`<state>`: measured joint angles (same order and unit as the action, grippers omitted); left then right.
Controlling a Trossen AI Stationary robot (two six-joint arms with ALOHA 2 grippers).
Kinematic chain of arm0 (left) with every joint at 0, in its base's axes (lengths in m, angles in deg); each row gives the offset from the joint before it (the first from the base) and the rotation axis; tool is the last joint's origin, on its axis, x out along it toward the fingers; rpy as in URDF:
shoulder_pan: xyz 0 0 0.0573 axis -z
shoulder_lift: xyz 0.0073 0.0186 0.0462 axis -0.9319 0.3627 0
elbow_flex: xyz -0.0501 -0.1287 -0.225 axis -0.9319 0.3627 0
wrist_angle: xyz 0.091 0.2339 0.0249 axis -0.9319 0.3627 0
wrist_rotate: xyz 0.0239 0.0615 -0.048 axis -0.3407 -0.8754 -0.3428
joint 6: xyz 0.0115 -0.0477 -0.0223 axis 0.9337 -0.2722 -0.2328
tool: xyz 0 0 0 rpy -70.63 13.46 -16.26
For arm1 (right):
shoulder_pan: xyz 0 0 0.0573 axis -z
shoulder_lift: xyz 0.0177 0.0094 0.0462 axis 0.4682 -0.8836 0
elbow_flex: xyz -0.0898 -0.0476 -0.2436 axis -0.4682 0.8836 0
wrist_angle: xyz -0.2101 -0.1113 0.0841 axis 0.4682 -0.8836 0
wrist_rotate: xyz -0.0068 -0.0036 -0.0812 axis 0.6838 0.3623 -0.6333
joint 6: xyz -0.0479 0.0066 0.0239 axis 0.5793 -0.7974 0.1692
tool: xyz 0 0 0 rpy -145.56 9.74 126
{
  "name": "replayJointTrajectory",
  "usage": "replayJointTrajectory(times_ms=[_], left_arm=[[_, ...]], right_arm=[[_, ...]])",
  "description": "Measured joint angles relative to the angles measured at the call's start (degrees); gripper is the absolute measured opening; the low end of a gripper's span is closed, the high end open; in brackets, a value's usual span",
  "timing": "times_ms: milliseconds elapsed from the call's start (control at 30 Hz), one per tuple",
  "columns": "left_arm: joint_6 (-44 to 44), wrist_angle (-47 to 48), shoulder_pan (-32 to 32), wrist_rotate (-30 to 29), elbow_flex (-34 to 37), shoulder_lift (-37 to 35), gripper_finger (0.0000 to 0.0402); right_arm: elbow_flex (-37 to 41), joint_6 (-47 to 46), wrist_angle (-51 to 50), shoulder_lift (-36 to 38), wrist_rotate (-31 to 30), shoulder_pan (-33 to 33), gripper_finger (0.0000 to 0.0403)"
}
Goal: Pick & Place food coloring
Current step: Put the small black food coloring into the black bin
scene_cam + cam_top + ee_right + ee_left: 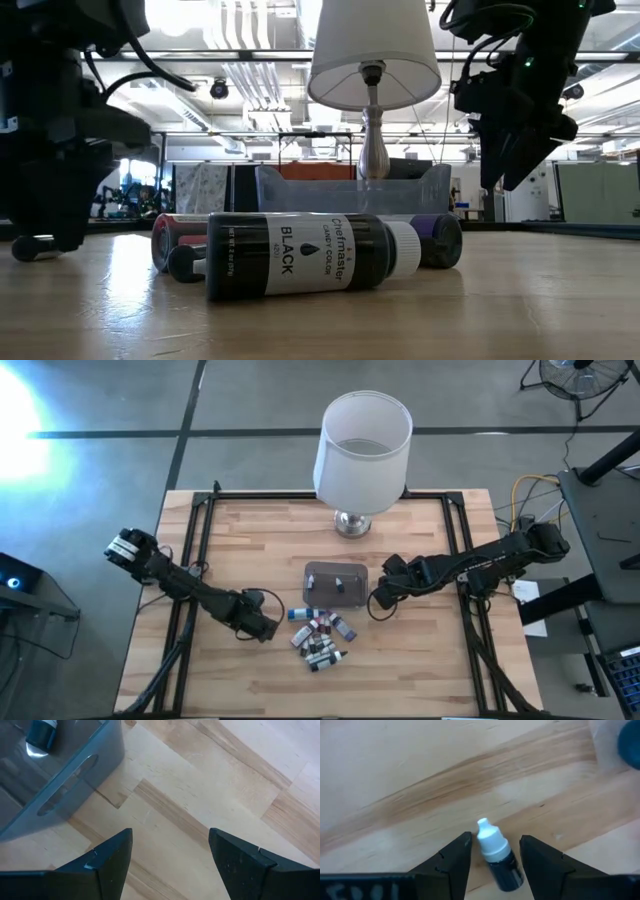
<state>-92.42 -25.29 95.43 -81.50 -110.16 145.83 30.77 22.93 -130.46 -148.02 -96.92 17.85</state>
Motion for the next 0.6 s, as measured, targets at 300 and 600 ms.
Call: replayJointTrajectory(times_ms=[300,600], left_arm=[[-2.45,0.27,-1.23,0.86,0.07,0.02,0.0141],[-1.32,0.76,-2.47,0.99,0.22,0.07,0.0061]], right_arm=[[0.00,0.04,0.17,0.00,-0.13,-0.02,0.0256],[0.00,0.07,0.34,0.00,0.07,-0.06,0.0256]])
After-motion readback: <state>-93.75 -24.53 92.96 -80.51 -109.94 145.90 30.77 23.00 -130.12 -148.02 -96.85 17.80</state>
